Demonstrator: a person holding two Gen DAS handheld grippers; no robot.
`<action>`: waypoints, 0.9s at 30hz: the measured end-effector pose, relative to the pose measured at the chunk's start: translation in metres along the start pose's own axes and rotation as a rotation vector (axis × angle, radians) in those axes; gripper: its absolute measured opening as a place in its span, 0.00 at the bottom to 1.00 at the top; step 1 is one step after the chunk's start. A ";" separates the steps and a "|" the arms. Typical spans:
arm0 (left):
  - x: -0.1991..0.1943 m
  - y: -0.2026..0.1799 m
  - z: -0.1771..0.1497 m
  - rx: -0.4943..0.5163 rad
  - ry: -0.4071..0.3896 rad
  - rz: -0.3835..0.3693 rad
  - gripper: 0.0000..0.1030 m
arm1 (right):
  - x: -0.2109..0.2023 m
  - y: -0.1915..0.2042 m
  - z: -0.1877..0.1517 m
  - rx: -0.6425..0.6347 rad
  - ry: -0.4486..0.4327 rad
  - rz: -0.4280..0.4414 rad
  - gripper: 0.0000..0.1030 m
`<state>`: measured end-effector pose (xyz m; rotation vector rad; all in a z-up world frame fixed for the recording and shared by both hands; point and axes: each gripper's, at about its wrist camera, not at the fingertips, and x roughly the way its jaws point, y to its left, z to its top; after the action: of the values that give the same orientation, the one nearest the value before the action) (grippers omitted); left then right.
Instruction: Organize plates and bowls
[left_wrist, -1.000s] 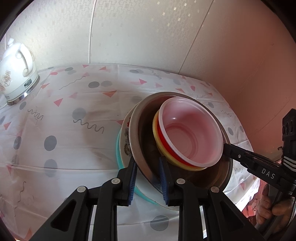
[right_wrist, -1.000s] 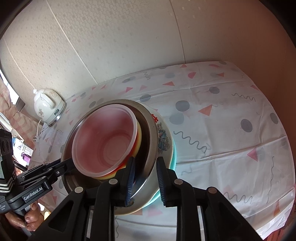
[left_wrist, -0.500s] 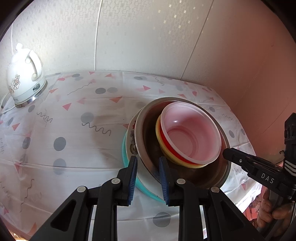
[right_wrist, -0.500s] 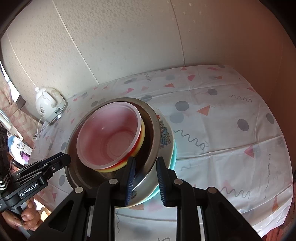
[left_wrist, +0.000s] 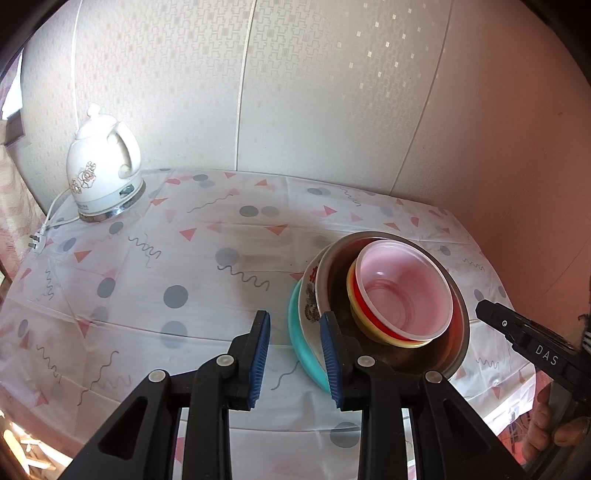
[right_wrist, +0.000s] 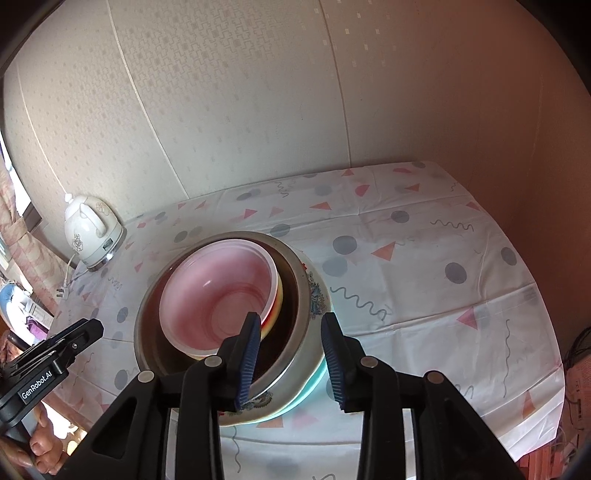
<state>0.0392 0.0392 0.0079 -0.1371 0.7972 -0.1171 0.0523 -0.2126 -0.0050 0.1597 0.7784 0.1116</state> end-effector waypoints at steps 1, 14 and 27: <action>-0.003 0.000 -0.001 0.001 -0.011 0.012 0.28 | -0.001 0.002 0.000 -0.007 -0.008 -0.008 0.34; -0.021 -0.005 -0.006 0.005 -0.092 0.102 0.31 | -0.007 0.031 -0.011 -0.085 -0.058 -0.051 0.36; -0.023 -0.010 -0.008 0.024 -0.090 0.109 0.37 | -0.006 0.032 -0.013 -0.081 -0.055 -0.049 0.36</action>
<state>0.0172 0.0319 0.0200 -0.0757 0.7117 -0.0172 0.0375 -0.1812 -0.0041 0.0663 0.7209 0.0917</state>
